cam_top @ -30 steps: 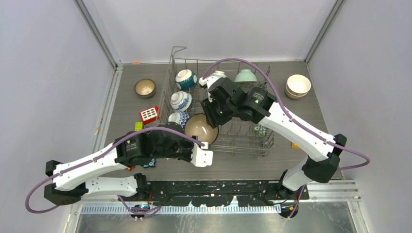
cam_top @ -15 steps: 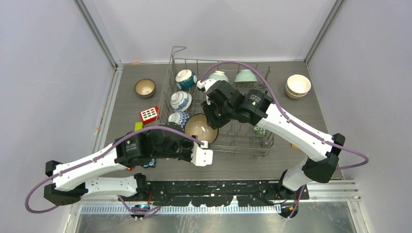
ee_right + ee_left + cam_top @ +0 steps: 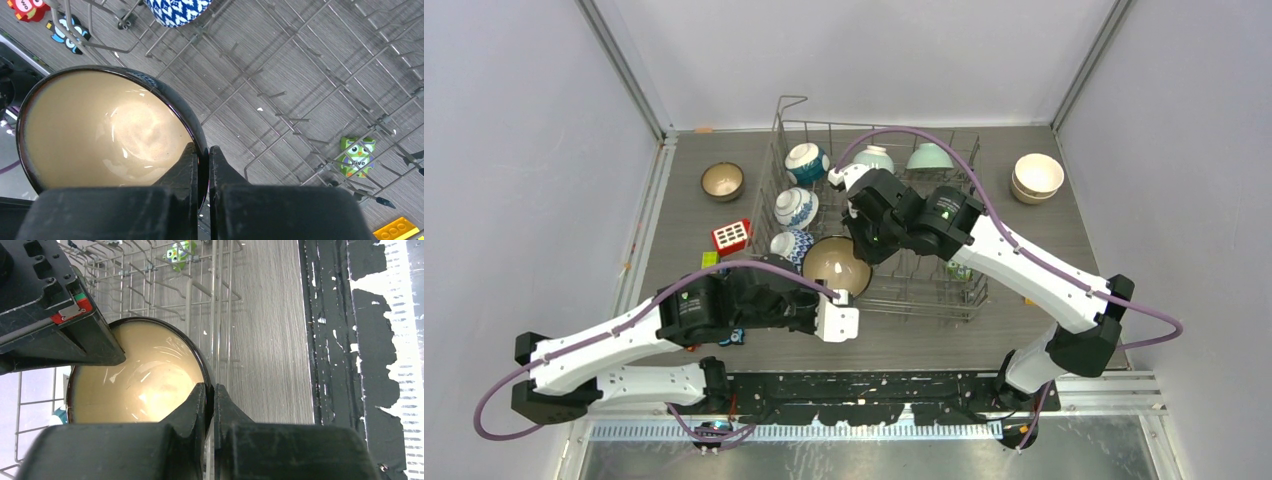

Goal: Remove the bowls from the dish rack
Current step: Place the bowl at the center of the board.

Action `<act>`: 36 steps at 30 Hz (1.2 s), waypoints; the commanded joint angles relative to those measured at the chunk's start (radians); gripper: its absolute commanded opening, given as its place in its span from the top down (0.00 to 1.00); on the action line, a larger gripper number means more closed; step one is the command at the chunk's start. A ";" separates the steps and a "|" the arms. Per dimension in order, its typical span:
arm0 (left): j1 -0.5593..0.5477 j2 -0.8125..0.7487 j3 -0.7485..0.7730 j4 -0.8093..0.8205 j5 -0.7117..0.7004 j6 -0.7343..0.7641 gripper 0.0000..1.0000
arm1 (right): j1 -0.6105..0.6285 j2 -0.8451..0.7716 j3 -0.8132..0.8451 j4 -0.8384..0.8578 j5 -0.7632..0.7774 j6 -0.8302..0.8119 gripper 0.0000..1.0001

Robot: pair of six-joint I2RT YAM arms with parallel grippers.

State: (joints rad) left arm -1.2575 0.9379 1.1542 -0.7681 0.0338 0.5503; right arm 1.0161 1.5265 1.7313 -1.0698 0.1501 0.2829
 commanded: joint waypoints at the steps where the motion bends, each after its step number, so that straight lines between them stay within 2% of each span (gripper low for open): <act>1: -0.003 -0.034 0.000 0.186 -0.064 -0.012 0.84 | 0.015 -0.027 -0.003 0.064 0.026 0.051 0.99; 4: -0.003 -0.042 -0.003 0.206 -0.077 -0.055 0.39 | 0.016 -0.040 -0.009 0.083 0.045 0.069 0.99; 5: -0.003 -0.048 -0.005 0.218 -0.082 -0.081 0.18 | 0.016 -0.046 -0.010 0.090 0.052 0.076 0.99; 6: -0.003 -0.054 -0.006 0.231 -0.084 -0.100 0.03 | 0.015 -0.051 -0.013 0.096 0.061 0.081 0.99; 7: -0.003 -0.063 -0.010 0.250 -0.089 -0.120 0.01 | 0.016 -0.058 -0.016 0.102 0.071 0.085 0.99; 11: -0.003 -0.093 0.000 0.308 -0.171 -0.244 0.00 | 0.016 -0.098 -0.030 0.110 0.142 0.084 0.99; 15: -0.003 -0.055 0.100 0.241 -0.311 -0.416 0.00 | 0.016 -0.175 -0.086 0.115 0.263 0.070 0.99; 18: -0.001 -0.016 0.145 0.221 -0.285 -0.516 0.00 | 0.014 -0.225 -0.127 0.104 0.334 0.065 0.99; 21: 0.006 0.041 0.178 0.252 -0.299 -0.666 0.00 | 0.014 -0.266 -0.168 0.094 0.396 0.066 0.99; 24: 0.036 0.116 0.218 0.234 -0.409 -0.862 0.00 | 0.014 -0.298 -0.209 0.092 0.446 0.089 0.99; 26: 0.102 0.143 0.216 0.206 -0.400 -1.023 0.06 | 0.013 -0.316 -0.232 0.093 0.464 0.109 0.99; 29: 0.224 0.186 0.196 0.171 -0.283 -1.238 0.18 | 0.012 -0.333 -0.253 0.099 0.478 0.141 0.99; 30: 0.242 0.201 0.195 0.160 -0.262 -1.271 0.20 | 0.012 -0.337 -0.256 0.103 0.481 0.150 0.99; 36: 0.248 0.257 0.199 0.119 -0.343 -1.390 0.22 | 0.012 -0.349 -0.260 0.111 0.493 0.206 0.99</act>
State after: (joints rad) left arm -1.0058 1.1934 1.3441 -0.6365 -0.2737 -0.6769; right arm 1.0302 1.2278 1.4494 -1.0557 0.5861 0.4099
